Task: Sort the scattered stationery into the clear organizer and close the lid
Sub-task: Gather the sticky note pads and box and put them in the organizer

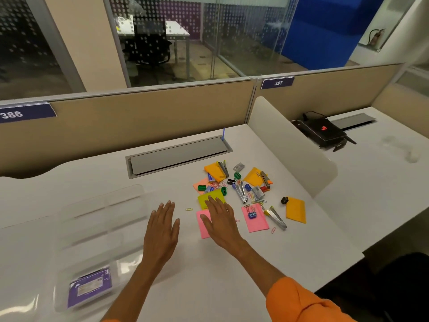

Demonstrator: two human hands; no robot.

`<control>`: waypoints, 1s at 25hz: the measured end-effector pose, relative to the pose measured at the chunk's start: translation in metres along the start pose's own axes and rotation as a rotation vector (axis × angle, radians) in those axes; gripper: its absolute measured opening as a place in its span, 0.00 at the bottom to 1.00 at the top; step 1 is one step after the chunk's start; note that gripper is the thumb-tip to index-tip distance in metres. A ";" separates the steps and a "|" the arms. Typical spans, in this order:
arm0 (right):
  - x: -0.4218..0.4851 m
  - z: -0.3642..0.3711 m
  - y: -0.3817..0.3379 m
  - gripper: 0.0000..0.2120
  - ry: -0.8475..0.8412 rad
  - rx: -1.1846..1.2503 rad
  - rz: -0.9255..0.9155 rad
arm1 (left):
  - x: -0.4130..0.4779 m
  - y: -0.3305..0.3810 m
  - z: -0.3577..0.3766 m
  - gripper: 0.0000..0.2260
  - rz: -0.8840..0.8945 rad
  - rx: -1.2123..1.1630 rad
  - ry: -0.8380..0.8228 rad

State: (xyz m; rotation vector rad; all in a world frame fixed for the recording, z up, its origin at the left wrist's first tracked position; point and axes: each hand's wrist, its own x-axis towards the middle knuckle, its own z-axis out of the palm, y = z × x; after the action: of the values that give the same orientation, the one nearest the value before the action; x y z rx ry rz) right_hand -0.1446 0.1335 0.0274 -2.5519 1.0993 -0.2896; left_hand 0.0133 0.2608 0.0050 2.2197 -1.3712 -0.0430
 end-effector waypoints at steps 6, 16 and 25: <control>0.001 -0.004 0.048 0.25 -0.045 0.032 0.073 | 0.014 0.037 0.033 0.24 -0.055 -0.097 -0.169; 0.019 0.019 0.070 0.17 -0.142 0.231 0.280 | 0.038 0.056 0.054 0.19 -0.453 -0.424 -0.209; 0.035 0.032 0.074 0.14 -0.094 0.469 0.546 | 0.056 0.060 0.066 0.21 -1.021 -0.809 -0.235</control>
State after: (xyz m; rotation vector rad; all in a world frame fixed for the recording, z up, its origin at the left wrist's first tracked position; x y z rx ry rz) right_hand -0.1598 0.0678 -0.0297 -1.7660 1.4360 -0.2433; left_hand -0.0282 0.1651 -0.0110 1.9437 -0.0829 -1.0302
